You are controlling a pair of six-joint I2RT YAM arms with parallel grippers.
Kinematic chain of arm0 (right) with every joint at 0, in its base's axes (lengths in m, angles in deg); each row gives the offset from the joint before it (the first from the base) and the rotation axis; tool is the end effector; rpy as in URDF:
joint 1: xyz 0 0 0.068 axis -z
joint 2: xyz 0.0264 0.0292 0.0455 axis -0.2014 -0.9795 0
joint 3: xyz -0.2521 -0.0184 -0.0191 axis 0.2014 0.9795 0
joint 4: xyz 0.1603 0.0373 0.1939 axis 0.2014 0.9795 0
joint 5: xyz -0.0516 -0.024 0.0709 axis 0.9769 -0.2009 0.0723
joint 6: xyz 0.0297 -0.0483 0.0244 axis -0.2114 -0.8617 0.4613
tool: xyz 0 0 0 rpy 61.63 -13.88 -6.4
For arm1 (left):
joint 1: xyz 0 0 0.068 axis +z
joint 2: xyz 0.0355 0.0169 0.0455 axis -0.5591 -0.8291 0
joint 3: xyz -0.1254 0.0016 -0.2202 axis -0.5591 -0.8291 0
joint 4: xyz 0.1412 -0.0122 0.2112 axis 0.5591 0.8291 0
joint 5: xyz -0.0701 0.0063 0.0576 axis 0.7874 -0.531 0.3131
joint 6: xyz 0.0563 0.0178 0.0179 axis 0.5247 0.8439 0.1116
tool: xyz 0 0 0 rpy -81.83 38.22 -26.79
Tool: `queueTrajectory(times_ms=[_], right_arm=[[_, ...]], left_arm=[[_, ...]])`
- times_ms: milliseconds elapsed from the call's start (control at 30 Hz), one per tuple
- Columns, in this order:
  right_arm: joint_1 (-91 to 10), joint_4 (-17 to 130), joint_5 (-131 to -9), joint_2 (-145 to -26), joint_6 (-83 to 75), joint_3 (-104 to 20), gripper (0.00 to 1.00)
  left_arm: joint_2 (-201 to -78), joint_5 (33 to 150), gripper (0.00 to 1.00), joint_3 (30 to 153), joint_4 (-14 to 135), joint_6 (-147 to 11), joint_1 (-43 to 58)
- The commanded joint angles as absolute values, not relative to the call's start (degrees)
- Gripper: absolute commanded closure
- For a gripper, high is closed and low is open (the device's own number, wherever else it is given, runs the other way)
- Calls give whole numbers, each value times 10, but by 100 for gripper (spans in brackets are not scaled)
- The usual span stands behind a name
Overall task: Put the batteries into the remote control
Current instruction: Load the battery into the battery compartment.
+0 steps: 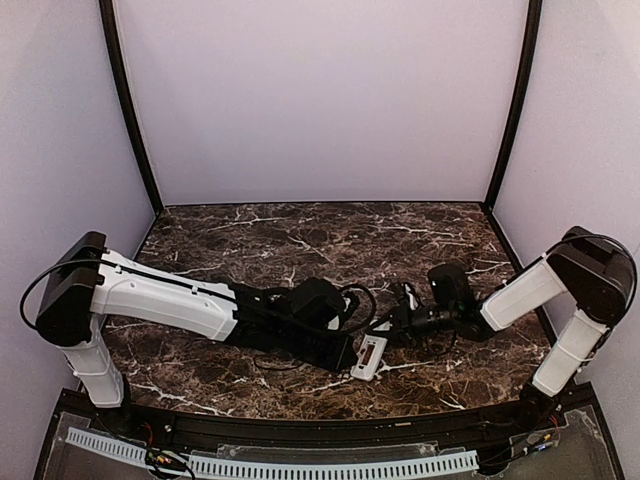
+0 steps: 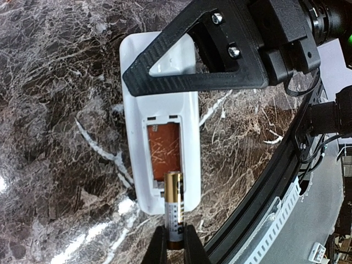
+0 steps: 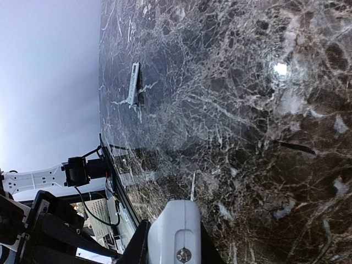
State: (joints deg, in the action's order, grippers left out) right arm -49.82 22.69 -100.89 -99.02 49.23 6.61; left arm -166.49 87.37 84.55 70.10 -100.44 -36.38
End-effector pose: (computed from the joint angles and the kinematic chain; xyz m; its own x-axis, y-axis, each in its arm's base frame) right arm 0.1999 0.1942 0.0984 -0.9905 0.0858 -0.1075 -0.0579 0.4492 0.8916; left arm 0.1257 -0.3628 0.1757 -0.8279 0.2749 -0.4888 0.5331 0.6567 -0.5335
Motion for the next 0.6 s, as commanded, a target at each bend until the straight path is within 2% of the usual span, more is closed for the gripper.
queueTrajectory(times_ms=[0, 567], right_arm=[[-508, 177, -1001, -1002, 515, 63, 100], [-524, 128, -1008, -1012, 535, 73, 100]], left_arm=[[-1682, 888, 100, 869, 706, -1032, -368], [-1734, 820, 100, 925, 805, -1087, -368]])
